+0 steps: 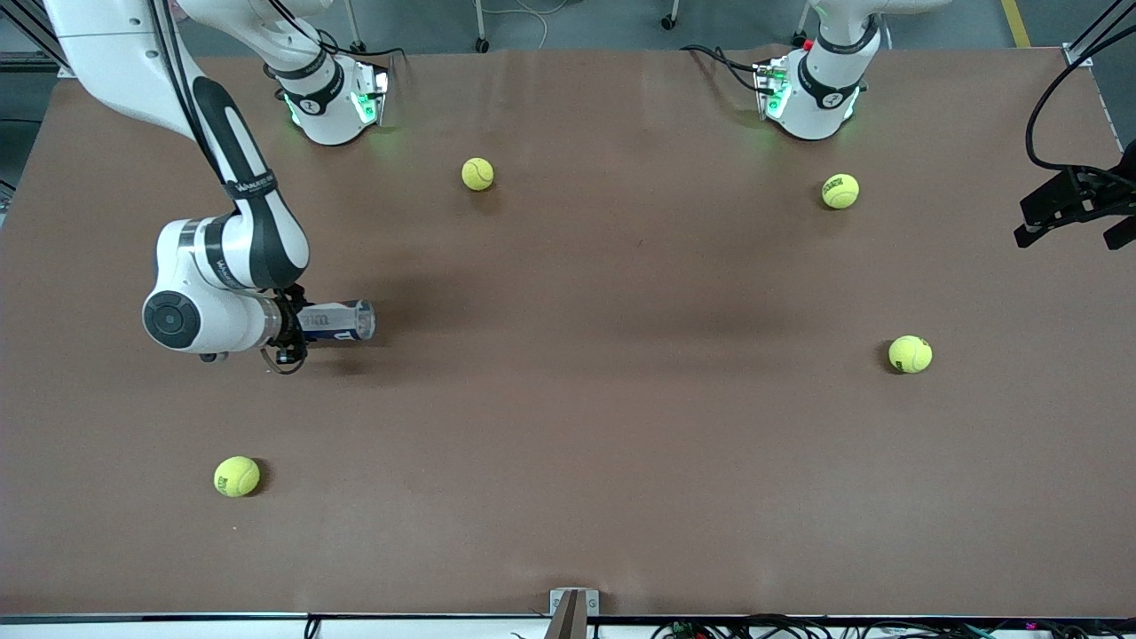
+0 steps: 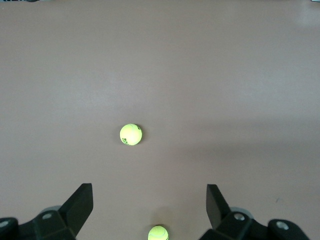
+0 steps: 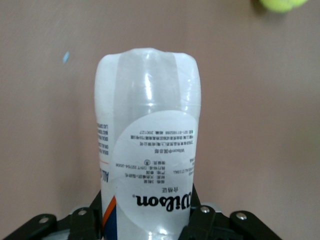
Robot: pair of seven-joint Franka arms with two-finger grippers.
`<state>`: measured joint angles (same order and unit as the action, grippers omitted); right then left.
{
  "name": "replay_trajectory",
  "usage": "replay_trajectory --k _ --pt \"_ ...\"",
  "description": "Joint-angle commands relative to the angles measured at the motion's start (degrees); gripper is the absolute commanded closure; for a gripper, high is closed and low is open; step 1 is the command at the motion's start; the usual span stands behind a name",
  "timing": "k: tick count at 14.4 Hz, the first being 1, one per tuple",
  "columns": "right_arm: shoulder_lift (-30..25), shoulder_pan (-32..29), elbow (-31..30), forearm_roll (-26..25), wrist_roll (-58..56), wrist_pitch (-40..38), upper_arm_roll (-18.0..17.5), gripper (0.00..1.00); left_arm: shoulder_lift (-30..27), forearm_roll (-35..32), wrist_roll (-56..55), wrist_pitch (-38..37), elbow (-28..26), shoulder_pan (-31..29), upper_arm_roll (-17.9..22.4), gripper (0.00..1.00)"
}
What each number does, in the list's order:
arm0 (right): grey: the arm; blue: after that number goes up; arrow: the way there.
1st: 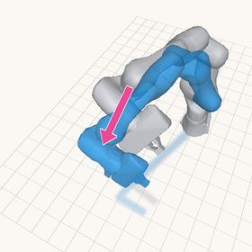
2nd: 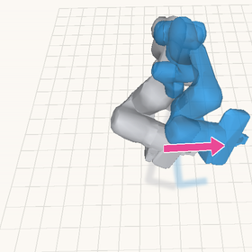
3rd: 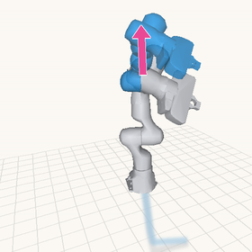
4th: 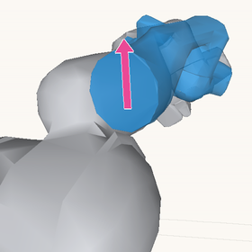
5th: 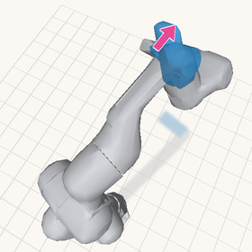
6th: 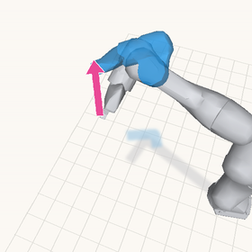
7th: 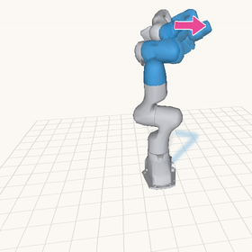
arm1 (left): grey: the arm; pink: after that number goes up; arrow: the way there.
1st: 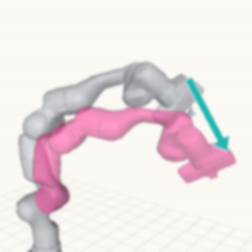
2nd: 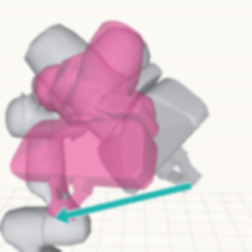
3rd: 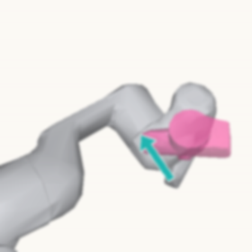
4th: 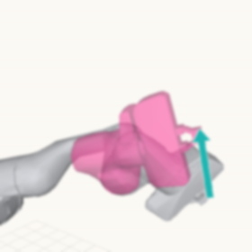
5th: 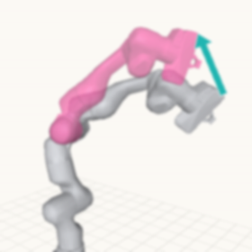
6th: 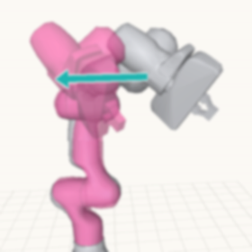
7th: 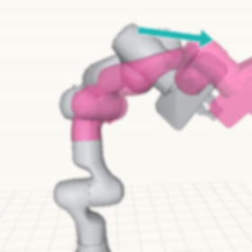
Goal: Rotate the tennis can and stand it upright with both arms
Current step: 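Lift the can with the right gripper and carry it toward the table middle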
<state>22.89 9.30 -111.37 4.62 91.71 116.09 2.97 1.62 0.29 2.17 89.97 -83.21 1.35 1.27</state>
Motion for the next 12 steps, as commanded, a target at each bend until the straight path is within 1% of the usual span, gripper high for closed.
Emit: replay_trajectory --k 1,4,6,7,9,11,12 --pt "-0.22 4.56 4.04 2.94 3.98 -3.14 0.37 0.39 -0.3 -1.17 -0.15 -0.76 0.33 -0.03 -0.13 0.0" --pt "0.39 10.45 8.08 3.9 6.8 -2.71 0.28 0.38 -0.3 -1.17 -0.15 -0.76 0.33 -0.03 -0.13 0.0" --pt "2.58 14.68 10.45 7.58 7.25 -1.31 0.37 0.38 -0.3 -1.17 -0.15 -0.76 0.33 -0.03 -0.13 0.0" --pt "3.73 16.43 11.68 8.12 8.64 -0.17 0.37 0.38 -0.3 -1.17 -0.15 -0.76 0.33 -0.03 -0.13 0.0" --pt "6.18 19.95 14.32 7.95 12.15 2.73 0.37 0.38 -0.3 -1.17 -0.15 -0.76 0.33 -0.03 -0.13 0.0" --pt "10.48 24.43 19.14 7.42 14.8 3.09 0.72 0.38 -0.3 -1.17 -0.15 -0.76 0.33 -0.03 -0.13 0.0" --pt "12.16 25.67 21.08 7.25 15.68 3.35 0.72 0.38 -0.3 -1.17 -0.15 -0.76 0.33 -0.03 -0.13 0.0"
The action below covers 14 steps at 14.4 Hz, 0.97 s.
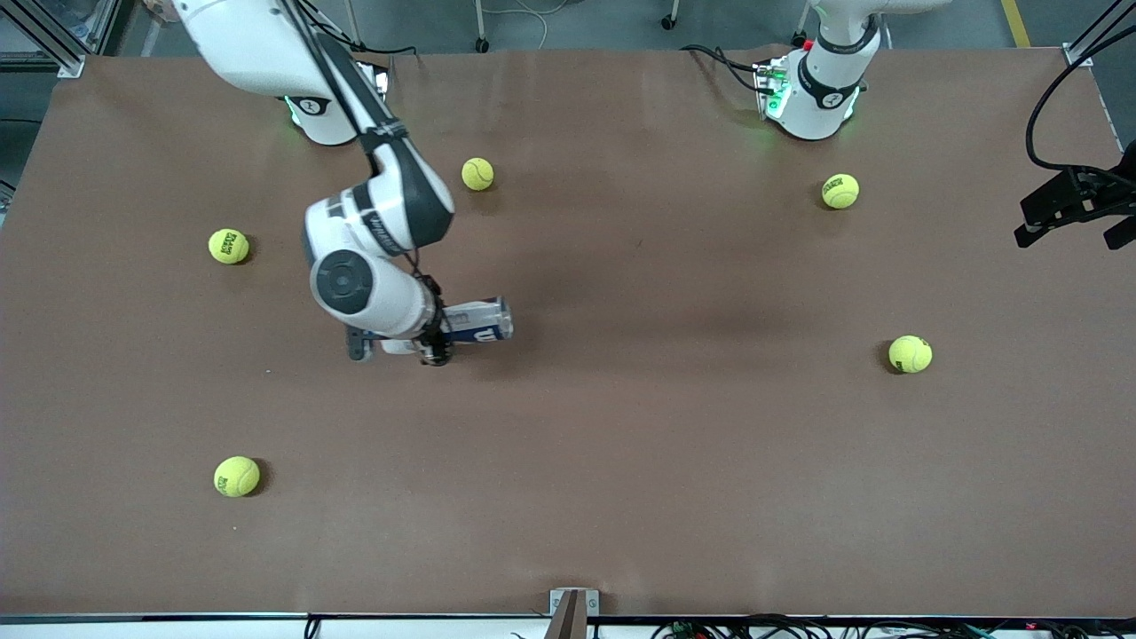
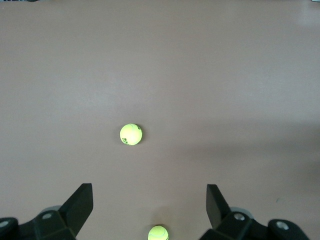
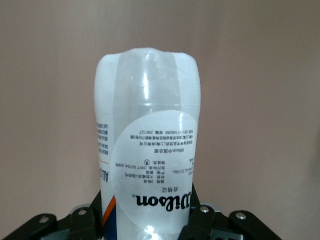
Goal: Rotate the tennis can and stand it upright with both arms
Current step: 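Lift the can with the right gripper and carry it toward the table middle, then set the can down with the right gripper while the left gripper reaches it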
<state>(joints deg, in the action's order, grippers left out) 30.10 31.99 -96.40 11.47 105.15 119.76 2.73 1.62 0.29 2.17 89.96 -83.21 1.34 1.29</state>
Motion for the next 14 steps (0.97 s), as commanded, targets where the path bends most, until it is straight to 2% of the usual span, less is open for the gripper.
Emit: replay_trajectory --k 1,3,6,10,14 --pt "6.54 4.56 7.96 0.04 3.3 0.81 0.96 0.38 -0.3 -1.17 -0.15 -0.75 0.33 0.07 -0.14 0.0" --pt "9.0 7.64 10.17 -1.62 7.5 4.15 1.05 0.38 -0.3 -1.17 -0.15 -0.75 0.33 0.07 -0.14 0.0" --pt "12.69 10.55 12.54 -7.07 14.97 6.7 1.05 0.38 -0.3 -1.17 -0.15 -0.75 0.33 -0.02 -0.14 0.0" --pt "19.98 13.53 20.35 -11.02 22.36 7.06 1.14 0.38 -0.3 -1.17 -0.15 -0.75 0.33 -0.02 -0.14 0.0" --pt "23.07 14.77 24.94 -11.56 24.66 7.15 1.14 0.38 -0.3 -1.17 -0.15 -0.75 0.42 0.24 -0.23 0.0"
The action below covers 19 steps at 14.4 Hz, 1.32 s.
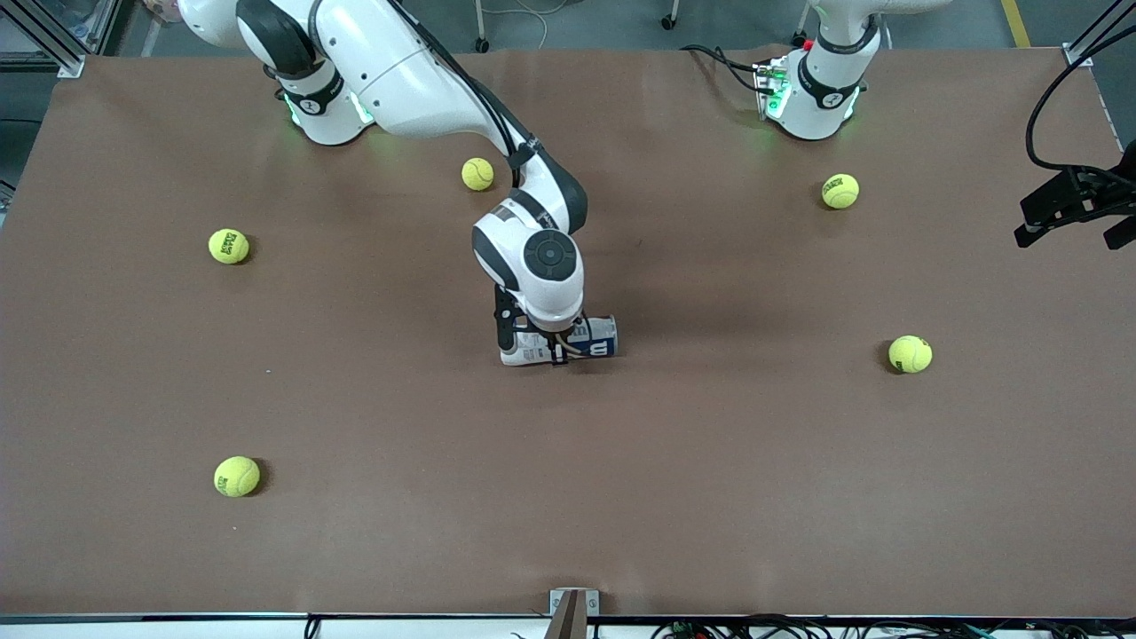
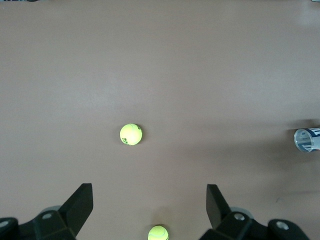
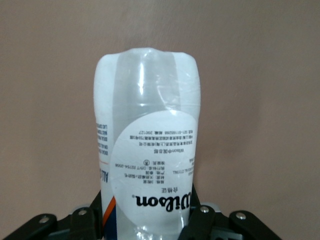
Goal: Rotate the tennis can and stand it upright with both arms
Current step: 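Set the can down with the right gripper while the left gripper reaches it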
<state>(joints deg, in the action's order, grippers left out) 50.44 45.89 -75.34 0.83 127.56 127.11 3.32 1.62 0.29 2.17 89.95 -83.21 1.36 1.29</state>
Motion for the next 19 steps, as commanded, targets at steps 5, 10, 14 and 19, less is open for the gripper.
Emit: replay_trajectory --k 5,10,14,19 --pt "3.69 2.01 5.55 -0.92 4.0 0.24 0.54 0.38 2.59 -0.91 -3.3 -1.09 -0.55 0.4 -2.78 0.0" --pt "5.37 2.19 7.31 -0.92 4.8 0.59 0.54 0.06 8.3 6.01 -4.9 -1.18 -5.47 1.19 -4.36 0.0" --pt "5.28 2.63 9.41 -0.92 4.62 -1.86 0.81 0.0 13.75 13.49 -4.72 -1.1 -8.36 1.37 -4.45 0.0" --pt "3.44 1.66 14.34 -0.66 3.75 -13.1 0.28 0.0 20.08 26.84 -3.75 0.83 -10.21 1.1 -4.45 0.0"
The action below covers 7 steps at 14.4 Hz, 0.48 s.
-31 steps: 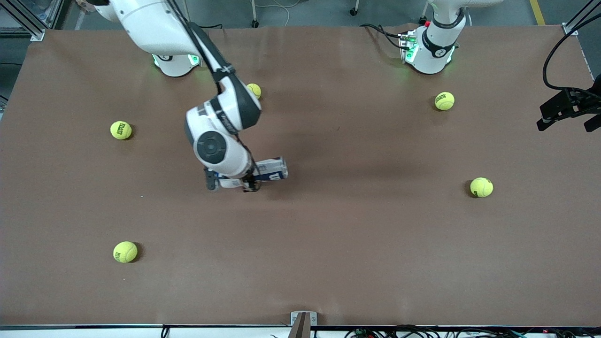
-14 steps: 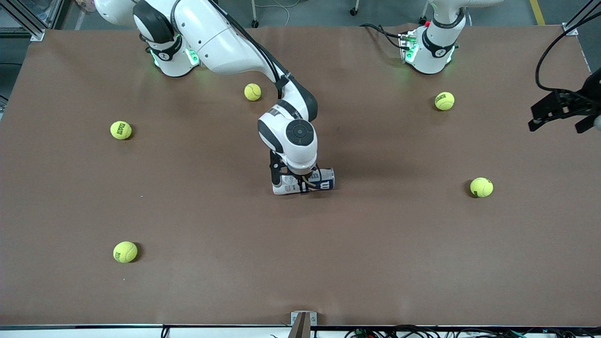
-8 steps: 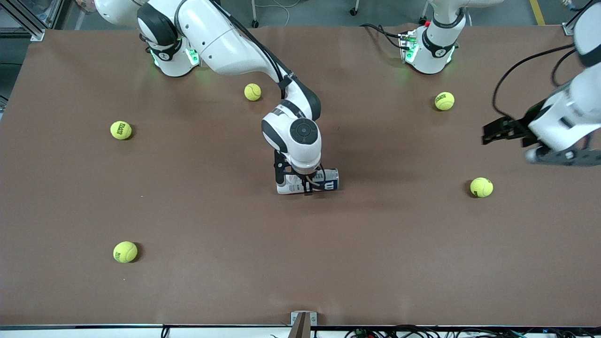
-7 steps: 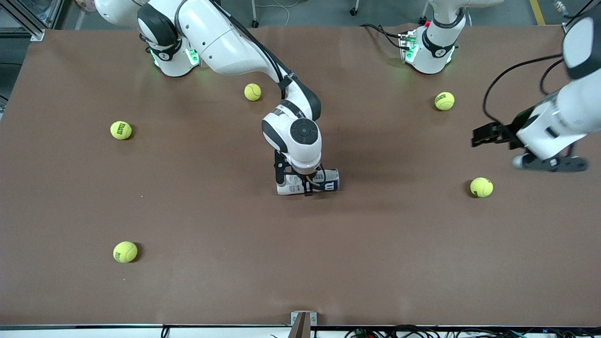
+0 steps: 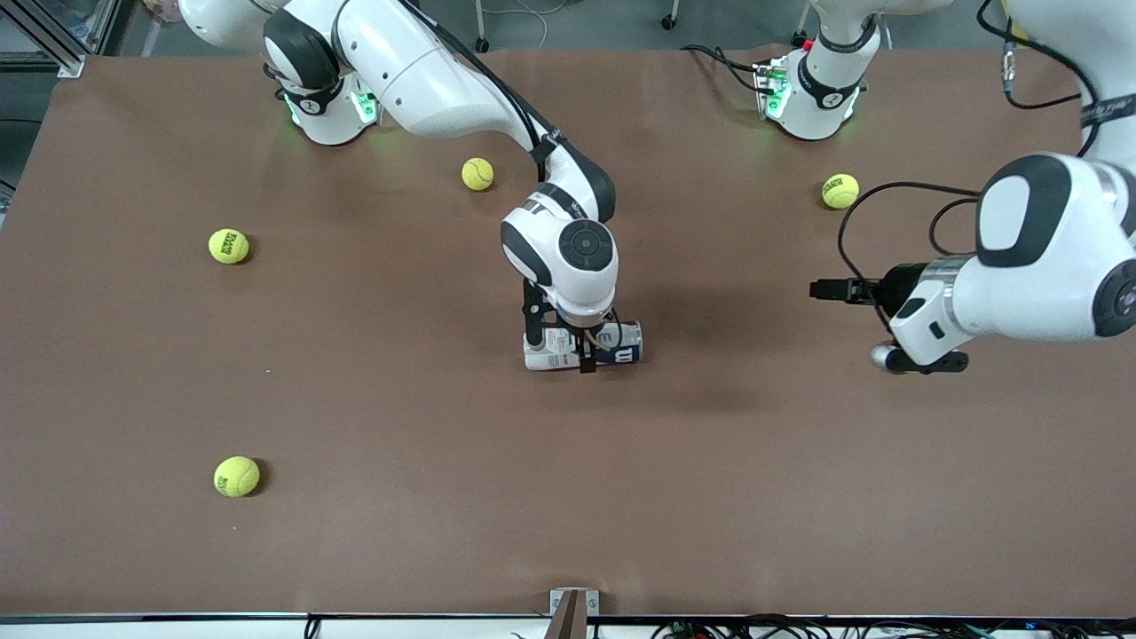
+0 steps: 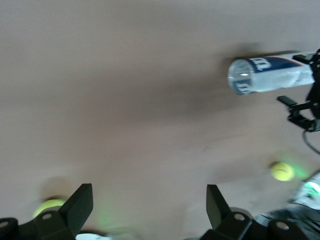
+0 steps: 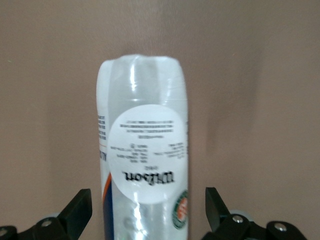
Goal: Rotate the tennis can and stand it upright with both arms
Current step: 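Set the can down with the right gripper while the left gripper reaches it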
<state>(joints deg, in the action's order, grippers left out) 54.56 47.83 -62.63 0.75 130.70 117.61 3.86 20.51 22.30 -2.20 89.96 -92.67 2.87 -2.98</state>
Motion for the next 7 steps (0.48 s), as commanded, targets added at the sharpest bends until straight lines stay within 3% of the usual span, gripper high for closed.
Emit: replay_trajectory --k 1,7 --pt "-1.9 -0.63 1.72 -0.49 -0.7 -5.18 -0.43 0.0 2.24 8.42 0.62 2.31 -1.45 -0.32 -0.18 0.0" --pt "-8.48 -6.51 0.93 0.22 -25.62 -9.59 -0.17 0.0 6.03 29.87 10.87 14.17 -10.06 0.21 -2.02 0.0"
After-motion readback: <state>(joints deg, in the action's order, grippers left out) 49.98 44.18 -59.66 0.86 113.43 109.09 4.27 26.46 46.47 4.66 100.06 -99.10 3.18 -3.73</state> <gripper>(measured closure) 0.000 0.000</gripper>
